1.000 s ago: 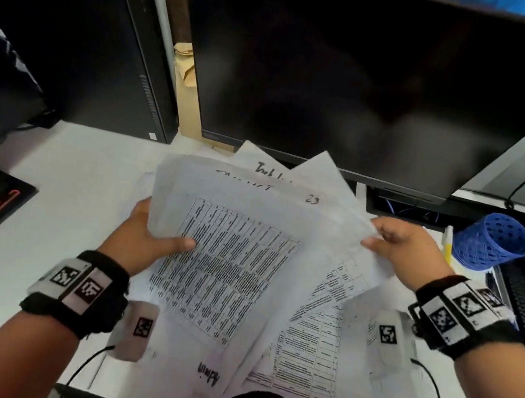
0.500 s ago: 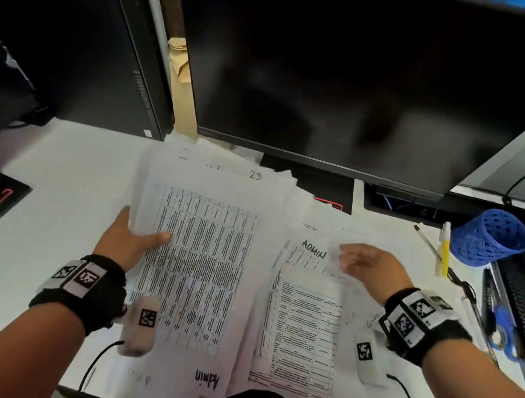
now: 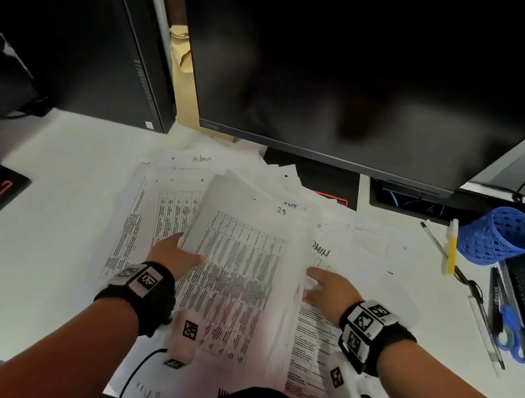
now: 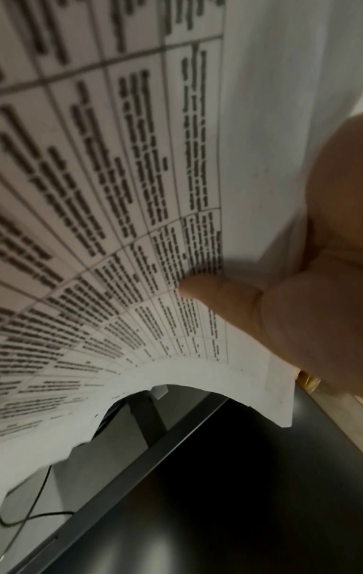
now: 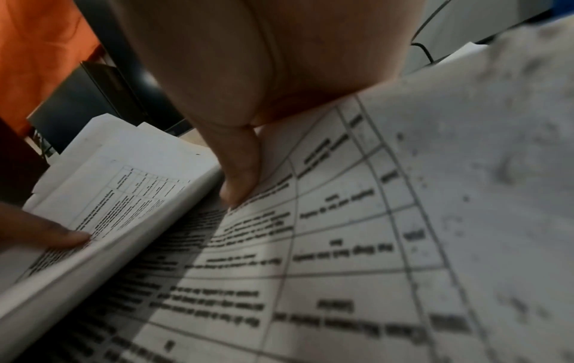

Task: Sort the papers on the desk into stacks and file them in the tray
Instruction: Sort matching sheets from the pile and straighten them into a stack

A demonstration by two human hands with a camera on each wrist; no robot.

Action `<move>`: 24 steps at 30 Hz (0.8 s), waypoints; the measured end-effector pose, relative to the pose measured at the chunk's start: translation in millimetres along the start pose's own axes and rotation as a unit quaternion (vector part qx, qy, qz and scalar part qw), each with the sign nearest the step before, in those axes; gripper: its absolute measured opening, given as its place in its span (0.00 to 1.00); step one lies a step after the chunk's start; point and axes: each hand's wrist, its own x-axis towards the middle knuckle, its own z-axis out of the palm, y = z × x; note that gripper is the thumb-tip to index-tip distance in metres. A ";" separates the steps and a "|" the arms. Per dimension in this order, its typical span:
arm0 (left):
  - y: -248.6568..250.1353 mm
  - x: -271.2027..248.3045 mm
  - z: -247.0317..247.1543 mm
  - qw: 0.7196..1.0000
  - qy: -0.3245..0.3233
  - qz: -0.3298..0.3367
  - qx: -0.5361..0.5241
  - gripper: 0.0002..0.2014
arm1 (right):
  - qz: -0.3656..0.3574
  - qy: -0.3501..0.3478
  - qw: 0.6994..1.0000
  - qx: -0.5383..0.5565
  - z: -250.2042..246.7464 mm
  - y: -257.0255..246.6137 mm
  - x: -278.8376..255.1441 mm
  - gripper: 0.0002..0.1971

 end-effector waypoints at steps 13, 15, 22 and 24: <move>13.0 -27.2 -62.9 0.971 0.072 0.061 -0.221 0.21 | 0.040 0.192 0.917 0.348 -62.3 34.2 -31.3 0.09; 14.5 -25.1 -75.7 0.965 0.057 0.060 -0.248 0.34 | 0.024 0.198 0.894 0.400 -67.3 37.9 -37.0 0.08; 17.3 -18.4 -59.6 0.900 -0.020 -0.010 -0.434 0.50 | -0.053 0.178 0.770 0.611 -75.7 29.1 -50.4 0.10; 23.7 -22.2 -49.4 0.893 -0.045 -0.006 -0.447 0.31 | -0.077 0.180 0.737 0.647 -76.3 25.7 -53.9 0.12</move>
